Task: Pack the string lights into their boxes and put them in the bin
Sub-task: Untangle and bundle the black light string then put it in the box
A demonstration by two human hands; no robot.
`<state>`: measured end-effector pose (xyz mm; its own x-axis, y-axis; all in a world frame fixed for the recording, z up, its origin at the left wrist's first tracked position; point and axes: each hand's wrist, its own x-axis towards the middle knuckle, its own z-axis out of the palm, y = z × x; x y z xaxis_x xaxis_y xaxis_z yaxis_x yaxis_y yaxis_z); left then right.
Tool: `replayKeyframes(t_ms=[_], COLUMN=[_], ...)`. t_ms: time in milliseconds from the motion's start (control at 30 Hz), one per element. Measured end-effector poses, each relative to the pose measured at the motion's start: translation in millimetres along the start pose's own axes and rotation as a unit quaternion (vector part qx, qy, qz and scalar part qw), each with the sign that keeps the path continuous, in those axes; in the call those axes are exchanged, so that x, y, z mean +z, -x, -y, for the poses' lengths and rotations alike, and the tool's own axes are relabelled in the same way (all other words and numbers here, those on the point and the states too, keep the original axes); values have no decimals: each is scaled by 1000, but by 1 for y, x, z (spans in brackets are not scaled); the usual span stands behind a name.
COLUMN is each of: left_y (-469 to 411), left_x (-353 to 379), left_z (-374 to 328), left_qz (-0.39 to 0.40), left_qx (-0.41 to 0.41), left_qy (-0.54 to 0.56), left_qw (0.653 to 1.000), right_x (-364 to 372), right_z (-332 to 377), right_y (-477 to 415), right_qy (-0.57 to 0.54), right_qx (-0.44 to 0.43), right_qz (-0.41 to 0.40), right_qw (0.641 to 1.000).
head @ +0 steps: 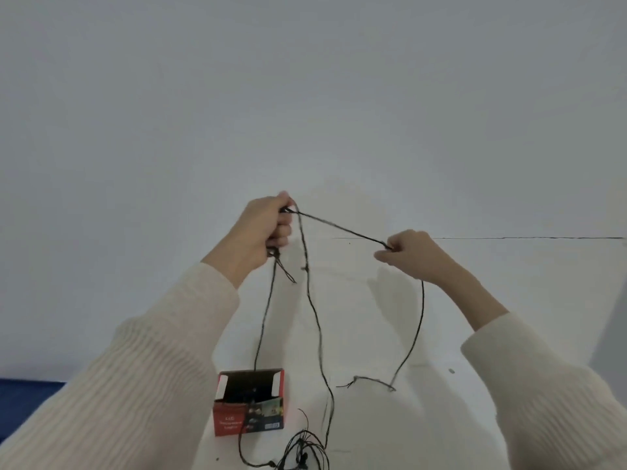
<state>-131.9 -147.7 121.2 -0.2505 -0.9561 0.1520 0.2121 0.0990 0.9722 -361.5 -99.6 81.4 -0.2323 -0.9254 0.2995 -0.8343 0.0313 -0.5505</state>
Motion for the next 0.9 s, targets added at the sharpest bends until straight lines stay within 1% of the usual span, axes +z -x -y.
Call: replayKeyframes(t_ms=[67, 100, 133, 167, 200, 233, 300, 333, 367, 400, 433, 467, 500, 533, 600, 633, 733, 800, 900], left_y=[-5, -6, -8, -8, -9, -10, -11, -12, -10, -6, -2, 2, 7, 10, 10, 9, 0, -5, -11], left_x=[-21, -33, -44, -51, -54, -52, -40, -30, -18, -6, 7, 17, 26, 31, 32, 29, 8, -8, -28], left_z=[-6, -8, -7, -6, -3, 3, 14, 16, 16, 13, 9, 7, 4, 4, 3, 0, -12, -16, -14], left_qz=[-61, -85, -98, -98, -85, -66, -36, -31, -24, -4, 24, 56, 84, 101, 102, 92, 30, -30, -112], left_qx=[23, 31, 33, 25, 12, -1, 13, 33, 49, 55, 50, 34, 18, 5, -16, -25, -6, 14, 24], left_qy=[21, 2, -38, -105, -193, -288, -449, -481, -477, -429, -356, -281, -229, -206, -181, -152, -2, 64, 124], left_qw=[998, 996, 994, 989, 977, 955, 893, 876, 877, 902, 933, 957, 970, 973, 978, 984, 1000, 997, 986], right_x=[1, 1, 1, 1, 1, 0, -5, -10, -14, -17, -19, -20, -20, -21, -24, -26, -30, -24, -8], right_z=[-32, -47, -59, -65, -64, -57, -27, -7, 14, 33, 49, 62, 72, 78, 78, 73, 44, 21, -14], right_y=[3, 6, 8, 9, 8, 6, 4, 4, 6, 7, 8, 9, 8, 7, 5, 4, 5, 6, 6], right_qy=[-24, -33, -38, -40, -39, -39, -74, -113, -149, -177, -194, -200, -198, -190, -169, -174, -203, -189, -157], right_qx=[70, 109, 143, 163, 165, 155, 105, 74, 48, 22, -5, -30, -51, -68, -81, -79, -64, -38, 29], right_qz=[6, 11, 17, 20, 24, 35, 90, 131, 176, 217, 242, 245, 228, 193, 119, 112, 184, 199, 196], right_qw=[997, 993, 989, 986, 985, 986, 988, 982, 972, 960, 951, 948, 952, 960, 975, 975, 960, 961, 967])
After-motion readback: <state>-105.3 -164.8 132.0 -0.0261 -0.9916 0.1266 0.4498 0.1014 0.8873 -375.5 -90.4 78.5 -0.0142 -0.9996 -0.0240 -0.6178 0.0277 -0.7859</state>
